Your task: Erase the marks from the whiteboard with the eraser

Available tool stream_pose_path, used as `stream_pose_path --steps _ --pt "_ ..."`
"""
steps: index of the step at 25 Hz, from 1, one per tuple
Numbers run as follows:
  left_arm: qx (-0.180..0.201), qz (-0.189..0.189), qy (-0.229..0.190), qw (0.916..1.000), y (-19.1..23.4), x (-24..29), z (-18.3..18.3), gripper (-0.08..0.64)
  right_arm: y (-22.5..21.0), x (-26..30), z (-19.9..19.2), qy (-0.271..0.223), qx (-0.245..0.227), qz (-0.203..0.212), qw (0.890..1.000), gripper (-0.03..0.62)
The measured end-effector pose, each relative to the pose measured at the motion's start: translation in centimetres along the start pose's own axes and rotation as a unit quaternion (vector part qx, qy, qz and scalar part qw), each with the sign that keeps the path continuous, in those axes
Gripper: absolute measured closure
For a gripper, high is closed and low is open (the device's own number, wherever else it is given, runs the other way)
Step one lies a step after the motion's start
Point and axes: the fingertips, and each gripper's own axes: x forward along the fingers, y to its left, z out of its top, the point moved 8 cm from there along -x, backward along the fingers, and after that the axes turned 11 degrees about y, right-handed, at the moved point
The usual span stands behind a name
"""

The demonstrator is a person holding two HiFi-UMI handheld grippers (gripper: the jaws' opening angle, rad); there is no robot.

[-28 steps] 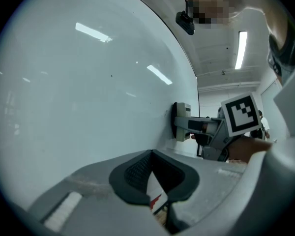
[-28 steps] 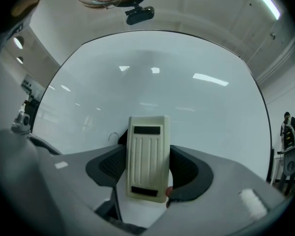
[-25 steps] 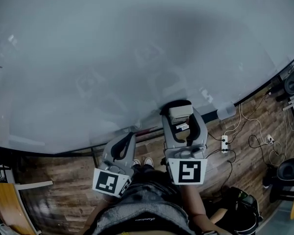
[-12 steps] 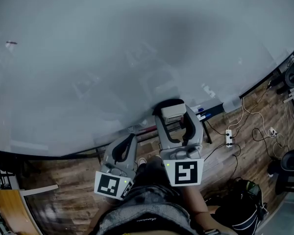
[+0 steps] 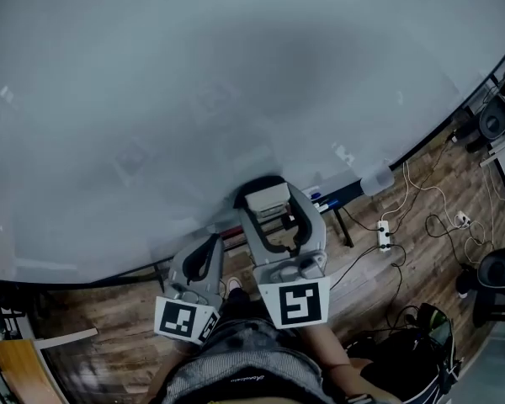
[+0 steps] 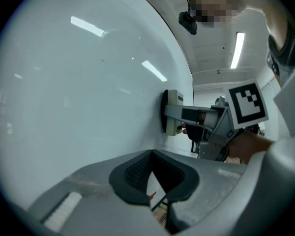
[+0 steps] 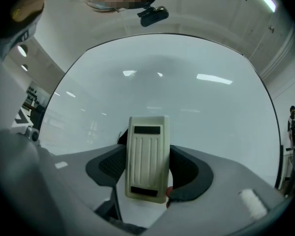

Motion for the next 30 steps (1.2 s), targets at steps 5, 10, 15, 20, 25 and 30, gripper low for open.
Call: stream_pose_path --steps 5,10,15,20,25,30 --pt "-0.013 -0.009 0.004 0.9999 -4.6 5.6 1.4 0.557 -6.2 -0.6 -0.5 0.008 -0.009 0.009 1.0 0.324" --pt "0.002 -0.019 0.0 0.9998 -8.4 11.0 3.2 0.557 -12.5 -0.5 -1.3 0.004 -0.009 0.011 1.0 0.324" --pt "-0.005 -0.016 0.003 0.9999 -11.2 15.8 4.1 0.557 -18.3 -0.2 -2.7 0.011 -0.006 0.017 1.0 0.324" --pt "-0.033 -0.005 0.006 0.9994 -13.3 18.6 5.2 0.557 -21.9 -0.3 -3.1 0.007 -0.01 0.025 1.0 0.324" --pt "-0.035 -0.002 0.008 0.9993 -14.8 20.3 5.9 0.557 -25.0 -0.8 -3.4 0.014 -0.015 0.015 1.0 0.324" --pt "-0.017 -0.003 0.009 0.9998 -15.9 21.7 5.7 0.557 -28.9 -1.4 -4.0 0.024 -0.013 -0.011 1.0 0.324"
